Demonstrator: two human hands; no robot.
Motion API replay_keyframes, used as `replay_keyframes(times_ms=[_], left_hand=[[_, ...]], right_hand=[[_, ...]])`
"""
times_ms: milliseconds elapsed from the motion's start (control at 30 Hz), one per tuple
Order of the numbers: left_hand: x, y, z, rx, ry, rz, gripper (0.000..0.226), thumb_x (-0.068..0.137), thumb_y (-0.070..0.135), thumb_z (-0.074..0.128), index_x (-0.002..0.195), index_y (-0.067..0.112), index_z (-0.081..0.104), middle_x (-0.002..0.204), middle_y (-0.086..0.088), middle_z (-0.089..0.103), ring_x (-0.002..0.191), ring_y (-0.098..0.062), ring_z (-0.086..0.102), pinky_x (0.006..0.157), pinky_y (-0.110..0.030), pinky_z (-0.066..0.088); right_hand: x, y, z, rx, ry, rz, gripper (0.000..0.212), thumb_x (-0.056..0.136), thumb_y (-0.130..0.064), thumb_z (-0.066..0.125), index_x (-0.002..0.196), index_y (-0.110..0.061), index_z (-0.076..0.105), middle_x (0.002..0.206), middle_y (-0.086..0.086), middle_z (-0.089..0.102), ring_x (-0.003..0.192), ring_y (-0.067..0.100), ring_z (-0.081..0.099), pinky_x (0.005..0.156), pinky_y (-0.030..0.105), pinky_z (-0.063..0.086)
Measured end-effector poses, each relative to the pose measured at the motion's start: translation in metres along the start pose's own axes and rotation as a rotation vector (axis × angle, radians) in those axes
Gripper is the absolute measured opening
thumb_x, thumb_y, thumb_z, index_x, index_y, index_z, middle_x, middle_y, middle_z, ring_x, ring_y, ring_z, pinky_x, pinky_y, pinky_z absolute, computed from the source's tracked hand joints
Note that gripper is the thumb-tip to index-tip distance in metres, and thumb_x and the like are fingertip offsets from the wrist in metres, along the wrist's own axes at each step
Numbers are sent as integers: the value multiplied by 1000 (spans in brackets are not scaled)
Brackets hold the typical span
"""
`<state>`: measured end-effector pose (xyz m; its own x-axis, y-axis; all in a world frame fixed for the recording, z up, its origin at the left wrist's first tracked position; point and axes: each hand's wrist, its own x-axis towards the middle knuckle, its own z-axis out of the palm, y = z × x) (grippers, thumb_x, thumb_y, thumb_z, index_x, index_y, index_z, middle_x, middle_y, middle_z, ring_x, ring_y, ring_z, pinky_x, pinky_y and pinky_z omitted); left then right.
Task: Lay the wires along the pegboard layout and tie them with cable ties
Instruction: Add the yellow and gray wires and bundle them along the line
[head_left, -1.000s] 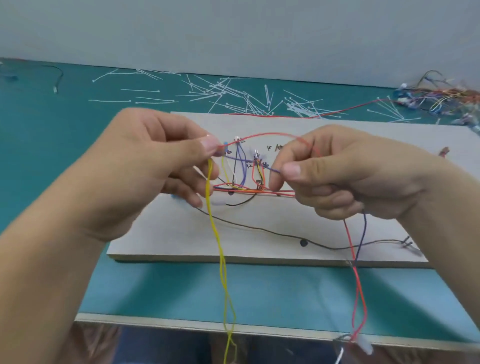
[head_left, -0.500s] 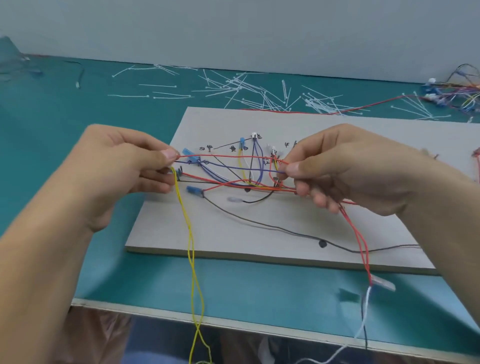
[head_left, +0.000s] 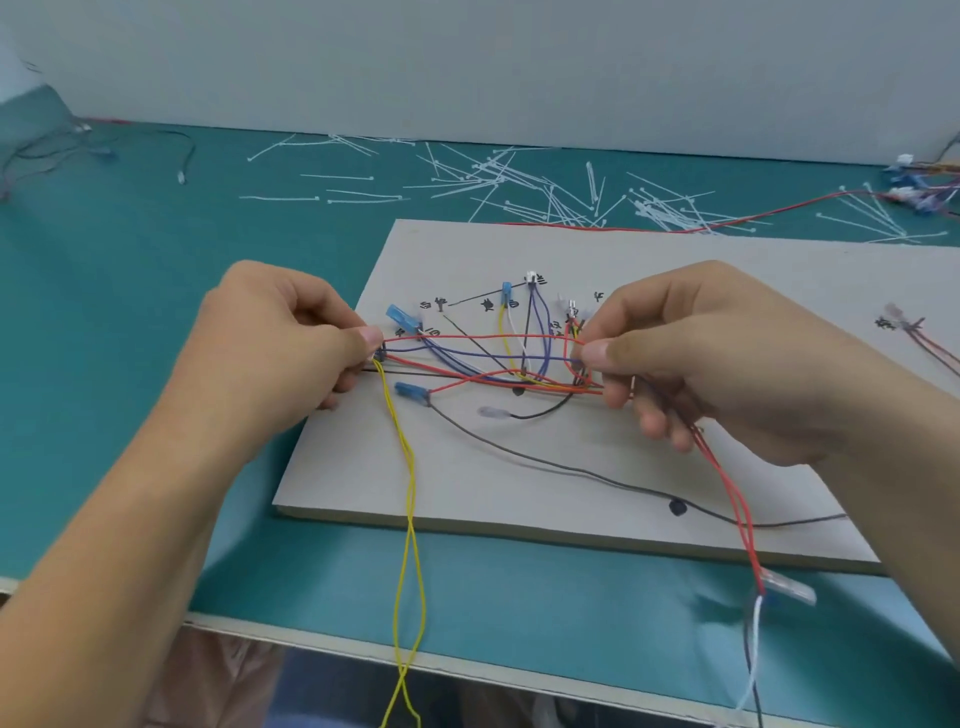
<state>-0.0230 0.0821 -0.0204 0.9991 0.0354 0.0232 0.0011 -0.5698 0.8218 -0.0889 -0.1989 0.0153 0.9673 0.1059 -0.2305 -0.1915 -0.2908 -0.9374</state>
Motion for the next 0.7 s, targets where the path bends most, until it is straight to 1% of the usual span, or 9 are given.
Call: replay_keyframes(times_ms=[133,200,267,333,400,467,567,633,700], left_hand=[[-3,3,-2,52,0,31,14,82,23,82,70,30,77,57,-3,71,49,-16,66,52,-34,59],[-8,8,-3,78,4,31,4,74,33,79,71,31,77,57,-3,71,52,-24,69,61,-46,65],[-11,11,-2,114,12,42,4,74,35,78,72,31,77,58,-3,71,60,-32,71,68,-52,65],[-11,9,0,163,42,66,14,85,26,79,71,26,77,61,-2,71,64,-32,69,67,-48,63],[-10,6,2,242,79,87,21,92,20,73,71,24,74,65,1,70,62,-25,66,63,-34,56],[-10,7,3,304,80,88,23,94,15,68,74,24,73,67,2,71,65,-24,68,66,-34,57],[-9,10,-1,302,51,78,22,93,17,69,73,25,74,62,3,71,63,-21,71,72,-37,61],[-10,11,-3,308,34,84,20,90,22,72,71,25,74,58,7,70,55,-14,68,65,-28,56],[-11,10,-6,347,13,103,18,89,25,74,71,26,74,58,7,69,56,-14,66,61,-25,49]], right_hand=[[1,5,3,31,22,-10,17,91,-3,68,75,-8,72,61,13,62,38,19,52,34,22,36],[0,7,4,35,36,-4,18,90,-2,68,74,-8,72,60,13,61,38,18,51,33,21,36],[-2,8,5,31,41,7,18,90,-1,68,73,-7,72,60,13,61,37,18,51,33,20,36],[-3,10,5,22,41,14,17,89,0,69,73,-6,71,59,14,61,36,18,49,32,20,34],[-4,11,6,-3,45,24,15,89,0,69,74,-2,69,59,14,61,35,17,47,32,19,32],[-4,13,7,-23,59,36,14,89,-1,70,74,1,68,60,14,61,34,16,44,33,17,29],[-4,14,6,-18,79,34,14,88,-2,70,74,-1,69,60,14,61,34,17,42,34,17,29],[-4,15,7,-19,84,26,14,88,-2,70,75,-1,69,59,14,62,34,17,44,34,17,29],[-3,16,7,-27,94,9,13,89,-1,70,75,-1,69,59,13,62,34,18,45,34,18,30]])
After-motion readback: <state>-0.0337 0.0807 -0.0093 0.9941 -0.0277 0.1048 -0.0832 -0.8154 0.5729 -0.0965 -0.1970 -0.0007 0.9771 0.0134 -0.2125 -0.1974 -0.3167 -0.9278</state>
